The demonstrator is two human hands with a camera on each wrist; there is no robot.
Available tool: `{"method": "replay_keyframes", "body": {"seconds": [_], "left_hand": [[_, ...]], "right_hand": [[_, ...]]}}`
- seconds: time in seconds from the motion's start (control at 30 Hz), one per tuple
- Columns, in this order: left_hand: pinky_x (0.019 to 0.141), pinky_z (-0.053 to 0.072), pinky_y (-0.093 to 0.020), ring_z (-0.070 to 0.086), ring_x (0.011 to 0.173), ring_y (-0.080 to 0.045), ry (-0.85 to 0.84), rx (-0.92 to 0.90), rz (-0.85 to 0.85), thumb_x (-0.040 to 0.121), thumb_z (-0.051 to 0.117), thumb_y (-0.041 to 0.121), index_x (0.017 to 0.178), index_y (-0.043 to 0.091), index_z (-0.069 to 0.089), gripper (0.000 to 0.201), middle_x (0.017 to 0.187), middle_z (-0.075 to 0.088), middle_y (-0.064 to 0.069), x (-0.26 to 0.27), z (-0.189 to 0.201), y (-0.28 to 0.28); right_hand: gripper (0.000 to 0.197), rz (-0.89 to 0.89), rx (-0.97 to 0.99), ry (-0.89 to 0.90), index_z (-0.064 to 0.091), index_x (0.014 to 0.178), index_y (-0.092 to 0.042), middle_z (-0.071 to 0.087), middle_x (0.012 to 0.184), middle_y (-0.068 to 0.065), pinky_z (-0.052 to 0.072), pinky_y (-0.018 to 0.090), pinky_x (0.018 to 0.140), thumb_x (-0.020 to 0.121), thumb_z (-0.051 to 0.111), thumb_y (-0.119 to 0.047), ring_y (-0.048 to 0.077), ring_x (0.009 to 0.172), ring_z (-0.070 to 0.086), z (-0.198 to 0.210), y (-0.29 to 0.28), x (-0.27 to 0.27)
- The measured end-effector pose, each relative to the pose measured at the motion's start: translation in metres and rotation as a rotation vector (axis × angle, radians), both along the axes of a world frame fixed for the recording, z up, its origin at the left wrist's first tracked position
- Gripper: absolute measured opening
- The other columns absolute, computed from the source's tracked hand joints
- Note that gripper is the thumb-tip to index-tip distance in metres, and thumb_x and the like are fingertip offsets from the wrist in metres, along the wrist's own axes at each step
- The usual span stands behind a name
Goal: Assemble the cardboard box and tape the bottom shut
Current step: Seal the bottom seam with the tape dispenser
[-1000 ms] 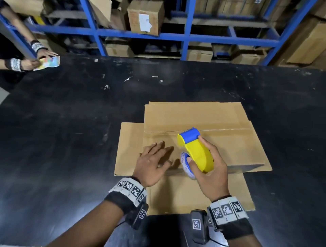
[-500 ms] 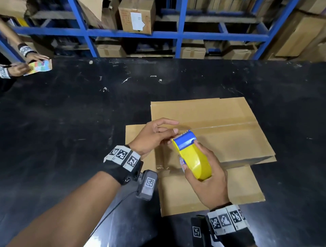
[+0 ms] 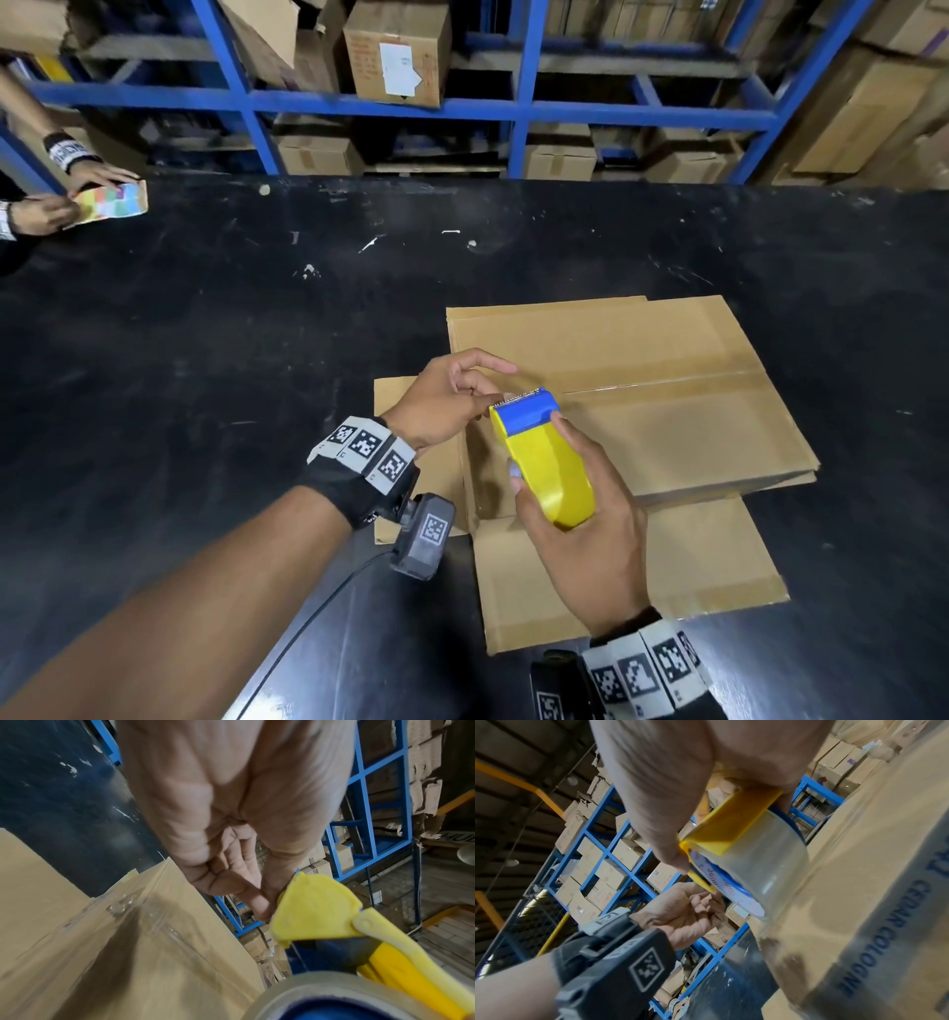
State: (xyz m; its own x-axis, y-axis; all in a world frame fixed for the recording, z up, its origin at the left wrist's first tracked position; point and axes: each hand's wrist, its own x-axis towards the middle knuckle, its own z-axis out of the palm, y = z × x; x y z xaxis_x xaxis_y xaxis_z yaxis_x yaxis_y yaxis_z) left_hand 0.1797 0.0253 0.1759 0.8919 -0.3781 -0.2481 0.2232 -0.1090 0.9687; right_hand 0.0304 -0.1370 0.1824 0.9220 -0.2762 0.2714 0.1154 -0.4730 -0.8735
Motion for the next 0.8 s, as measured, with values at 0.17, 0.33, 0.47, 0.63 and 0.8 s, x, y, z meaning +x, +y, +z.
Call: {"method": "replay_keyframes", "body": {"seconds": [0.17,0.33,0.47,0.63,0.8], "left_hand": [[0.067,0.052,-0.019,0.066,0.066,-0.009,-0.067,0.099,-0.050,0.088,0.074,-0.008,0.119,0.005,0.068,0.034,0.067,0.074,0.000,0.037,0.011,-0.001],[0.078,0.054,-0.023,0.067,0.059,-0.009,-0.164,0.112,0.057,0.085,0.077,-0.008,0.113,0.013,0.067,0.037,0.062,0.074,0.003,0.111,0.029,0.024],[0.081,0.054,-0.024,0.067,0.064,-0.008,-0.159,0.191,-0.053,0.089,0.075,-0.004,0.118,0.017,0.065,0.037,0.076,0.076,-0.004,0.159,0.030,0.037],[0.068,0.048,-0.008,0.064,0.060,0.001,-0.187,0.314,-0.085,0.093,0.070,-0.005,0.131,0.007,0.061,0.042,0.080,0.070,-0.005,0.191,-0.003,0.030],[0.079,0.050,-0.014,0.064,0.063,0.002,-0.198,0.349,-0.100,0.094,0.071,-0.001,0.130,0.011,0.063,0.038,0.080,0.070,-0.003,0.213,-0.043,0.030]], "right_hand": [[0.066,-0.058,-0.067,0.052,0.058,0.142,-0.029,0.069,0.132,-0.010,0.052,0.032,0.098,0.081,0.083,-0.037,0.007,0.120,0.066,0.012,0.012,0.024],[0.061,-0.099,-0.030,0.093,0.058,0.137,-0.037,0.076,0.116,-0.012,0.058,0.035,0.087,0.080,0.075,-0.051,0.013,0.101,0.074,0.030,0.021,0.028],[0.066,-0.086,0.041,0.155,0.052,0.139,-0.043,0.078,0.100,-0.008,0.060,0.037,0.080,0.079,0.076,-0.056,0.017,0.086,0.077,0.032,0.031,0.037],[0.062,-0.105,-0.005,0.155,0.056,0.136,-0.039,0.078,0.105,-0.007,0.060,0.036,0.078,0.080,0.074,-0.054,0.022,0.081,0.076,0.015,0.045,0.080],[0.063,-0.152,-0.028,0.185,0.059,0.135,-0.035,0.075,0.116,-0.011,0.058,0.035,0.080,0.077,0.079,-0.049,0.020,0.088,0.072,0.002,0.055,0.106]]}}
